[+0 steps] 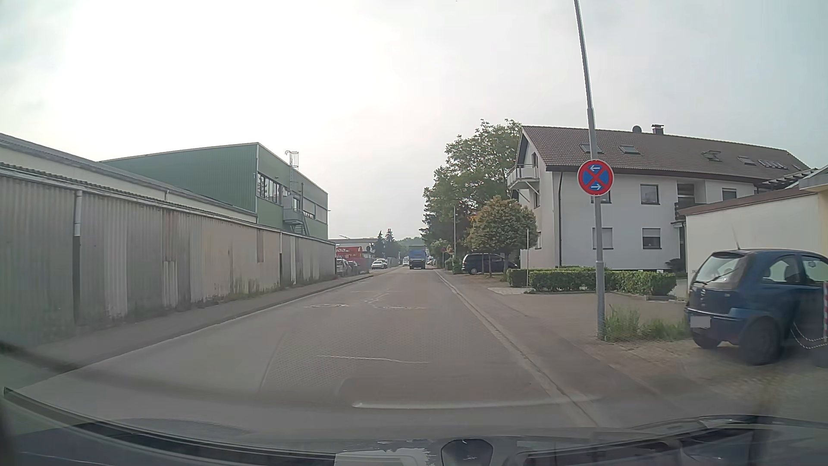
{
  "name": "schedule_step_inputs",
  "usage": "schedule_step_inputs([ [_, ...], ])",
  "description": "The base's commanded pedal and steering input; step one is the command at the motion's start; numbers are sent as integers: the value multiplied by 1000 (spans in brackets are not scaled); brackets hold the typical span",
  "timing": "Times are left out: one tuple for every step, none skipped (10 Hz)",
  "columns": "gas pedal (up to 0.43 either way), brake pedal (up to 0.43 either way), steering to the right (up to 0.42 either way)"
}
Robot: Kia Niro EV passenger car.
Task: Follow the waypoints while adhering to traffic rules and regulations
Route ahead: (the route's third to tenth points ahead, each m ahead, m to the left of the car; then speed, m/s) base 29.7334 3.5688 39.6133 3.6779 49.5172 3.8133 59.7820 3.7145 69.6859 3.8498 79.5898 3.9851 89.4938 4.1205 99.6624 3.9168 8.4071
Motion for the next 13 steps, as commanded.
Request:
schedule_step_inputs([
  [197,0,-5],
  [189,0,-6],
  [157,0,-6],
  [157,0,-5],
  [157,0,-5],
  [157,0,-5],
  [157,0,-5],
  [157,0,-5],
  [157,0,-5],
  [157,0,-5],
  [157,0,-5],
  [157,0,-5],
  [169,0,-5],
])
